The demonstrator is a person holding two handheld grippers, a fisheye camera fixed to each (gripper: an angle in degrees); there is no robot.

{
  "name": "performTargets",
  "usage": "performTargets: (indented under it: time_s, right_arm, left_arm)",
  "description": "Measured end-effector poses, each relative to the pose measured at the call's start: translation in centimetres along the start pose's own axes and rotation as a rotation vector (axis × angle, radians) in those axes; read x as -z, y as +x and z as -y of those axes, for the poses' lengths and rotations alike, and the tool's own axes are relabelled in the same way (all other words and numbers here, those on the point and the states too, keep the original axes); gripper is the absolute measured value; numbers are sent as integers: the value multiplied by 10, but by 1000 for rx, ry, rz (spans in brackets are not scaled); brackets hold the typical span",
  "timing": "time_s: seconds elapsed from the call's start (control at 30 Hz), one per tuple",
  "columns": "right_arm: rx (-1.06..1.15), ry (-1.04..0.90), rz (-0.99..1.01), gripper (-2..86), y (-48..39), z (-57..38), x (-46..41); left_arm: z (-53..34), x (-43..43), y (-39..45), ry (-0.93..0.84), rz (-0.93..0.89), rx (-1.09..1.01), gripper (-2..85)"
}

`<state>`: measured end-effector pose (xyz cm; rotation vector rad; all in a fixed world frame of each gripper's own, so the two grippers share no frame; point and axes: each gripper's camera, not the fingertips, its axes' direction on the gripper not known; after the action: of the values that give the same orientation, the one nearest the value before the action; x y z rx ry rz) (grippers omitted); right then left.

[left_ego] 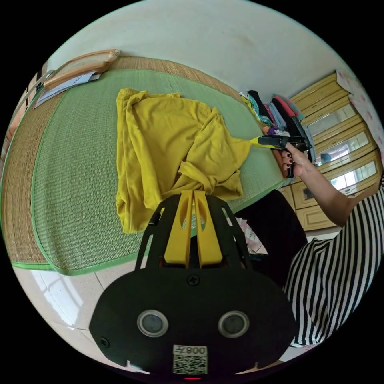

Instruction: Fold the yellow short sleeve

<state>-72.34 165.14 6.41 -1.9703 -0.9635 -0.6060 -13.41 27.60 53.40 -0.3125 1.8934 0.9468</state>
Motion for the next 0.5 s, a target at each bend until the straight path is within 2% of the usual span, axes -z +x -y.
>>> performTargets:
  time_s: [0.23, 0.5]
  right_arm:
    - [178, 109, 170, 1, -53, 54, 55]
    - [309, 13, 135, 1, -137, 160, 3]
  left_arm:
    - [-18, 32, -39, 138, -177, 110, 3]
    - [-43, 56, -85, 270, -331, 254, 2]
